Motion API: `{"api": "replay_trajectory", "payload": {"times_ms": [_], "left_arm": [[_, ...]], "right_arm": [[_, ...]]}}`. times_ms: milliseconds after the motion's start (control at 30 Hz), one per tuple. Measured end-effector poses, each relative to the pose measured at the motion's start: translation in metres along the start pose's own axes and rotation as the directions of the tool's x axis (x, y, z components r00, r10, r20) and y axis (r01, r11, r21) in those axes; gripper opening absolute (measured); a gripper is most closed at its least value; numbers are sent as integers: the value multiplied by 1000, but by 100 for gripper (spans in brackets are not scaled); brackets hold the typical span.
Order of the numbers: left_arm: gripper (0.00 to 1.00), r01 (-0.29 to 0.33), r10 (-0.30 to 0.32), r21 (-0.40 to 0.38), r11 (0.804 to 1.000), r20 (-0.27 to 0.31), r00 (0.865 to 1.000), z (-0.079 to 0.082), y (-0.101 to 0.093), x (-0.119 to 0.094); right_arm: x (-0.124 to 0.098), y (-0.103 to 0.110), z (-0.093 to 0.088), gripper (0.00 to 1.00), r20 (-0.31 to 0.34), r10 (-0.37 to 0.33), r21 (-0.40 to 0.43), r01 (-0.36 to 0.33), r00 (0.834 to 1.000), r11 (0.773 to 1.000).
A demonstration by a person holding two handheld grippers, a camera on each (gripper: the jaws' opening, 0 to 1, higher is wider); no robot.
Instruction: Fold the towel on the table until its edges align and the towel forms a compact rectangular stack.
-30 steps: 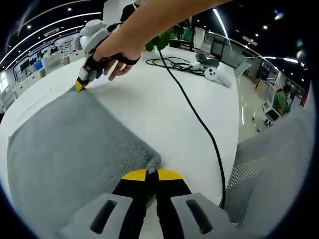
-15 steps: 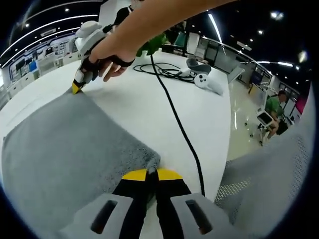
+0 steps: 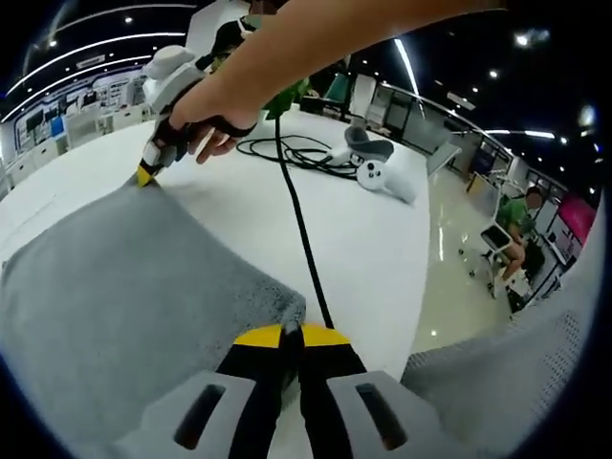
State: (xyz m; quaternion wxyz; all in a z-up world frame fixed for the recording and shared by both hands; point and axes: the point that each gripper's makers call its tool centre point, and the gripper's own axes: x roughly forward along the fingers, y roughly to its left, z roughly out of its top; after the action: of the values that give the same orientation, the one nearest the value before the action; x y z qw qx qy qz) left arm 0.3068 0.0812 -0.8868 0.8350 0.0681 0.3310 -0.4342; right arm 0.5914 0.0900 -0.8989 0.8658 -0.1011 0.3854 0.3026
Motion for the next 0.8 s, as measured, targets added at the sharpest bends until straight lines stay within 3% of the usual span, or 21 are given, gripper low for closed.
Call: {"api": "replay_trajectory", "payload": {"times_ms": [267, 800], "left_arm": [[4, -14, 15, -16, 1000, 38, 999, 11, -4, -4], [4, -61, 61, -9, 998, 111, 992, 35, 16, -39]], "right_arm": [[-11, -9, 1, 0, 2, -13, 20, 13, 1000, 1000], [-26, -1, 21, 0, 23, -23, 66, 21, 999, 998]]}}
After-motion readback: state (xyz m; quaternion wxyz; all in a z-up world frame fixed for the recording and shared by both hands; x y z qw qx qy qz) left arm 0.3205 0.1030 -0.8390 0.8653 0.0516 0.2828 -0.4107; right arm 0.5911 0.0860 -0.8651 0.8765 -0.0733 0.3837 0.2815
